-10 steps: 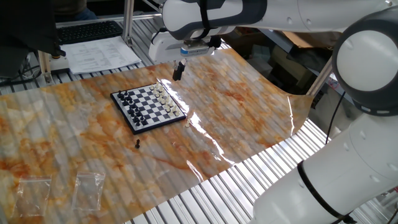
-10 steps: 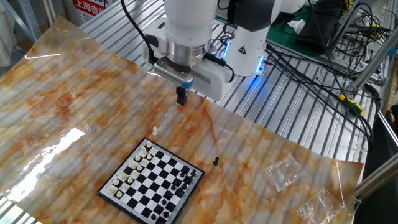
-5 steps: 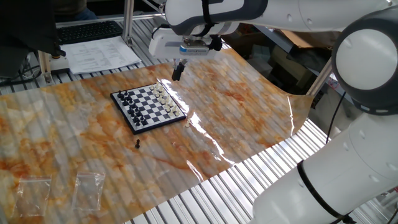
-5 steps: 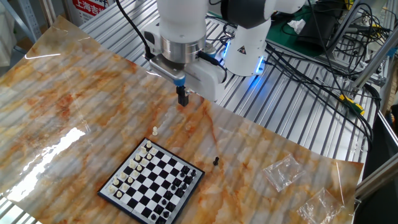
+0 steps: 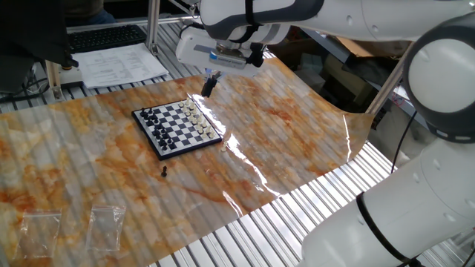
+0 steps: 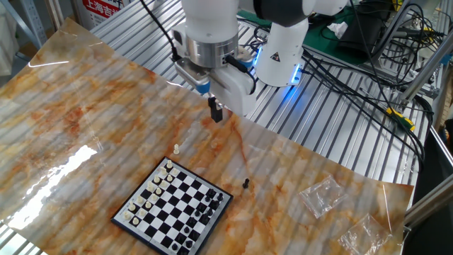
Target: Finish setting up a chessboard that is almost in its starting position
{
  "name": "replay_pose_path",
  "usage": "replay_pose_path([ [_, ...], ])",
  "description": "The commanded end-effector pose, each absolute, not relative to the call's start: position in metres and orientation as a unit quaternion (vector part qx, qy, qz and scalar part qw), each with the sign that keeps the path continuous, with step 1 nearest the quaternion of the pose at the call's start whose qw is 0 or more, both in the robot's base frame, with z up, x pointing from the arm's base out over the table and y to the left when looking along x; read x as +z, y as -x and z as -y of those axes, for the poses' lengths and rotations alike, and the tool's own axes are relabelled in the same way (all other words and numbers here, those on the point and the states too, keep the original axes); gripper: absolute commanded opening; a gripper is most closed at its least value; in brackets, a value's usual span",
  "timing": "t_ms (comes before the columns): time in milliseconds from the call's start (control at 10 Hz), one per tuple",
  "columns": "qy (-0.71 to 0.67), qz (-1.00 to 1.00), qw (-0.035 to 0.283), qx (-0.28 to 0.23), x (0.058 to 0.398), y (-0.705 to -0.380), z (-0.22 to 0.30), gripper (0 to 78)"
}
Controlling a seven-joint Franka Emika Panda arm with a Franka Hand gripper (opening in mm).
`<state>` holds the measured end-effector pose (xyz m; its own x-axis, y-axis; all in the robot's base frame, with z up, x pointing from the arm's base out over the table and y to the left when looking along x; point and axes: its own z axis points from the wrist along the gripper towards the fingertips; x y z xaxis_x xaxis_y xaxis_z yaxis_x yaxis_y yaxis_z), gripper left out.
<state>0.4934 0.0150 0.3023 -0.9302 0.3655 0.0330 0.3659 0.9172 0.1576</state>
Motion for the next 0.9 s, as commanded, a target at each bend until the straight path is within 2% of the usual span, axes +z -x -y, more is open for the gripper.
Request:
replay_pose_path([
  [100, 0.194, 0.977, -0.002, -0.087, 0.295, -0.493, -0.02, 0.0],
  [500, 0.21, 0.974, -0.013, -0.088, 0.28, -0.493, -0.02, 0.0],
  [900, 0.216, 0.973, -0.014, -0.085, 0.28, -0.493, -0.02, 0.0],
])
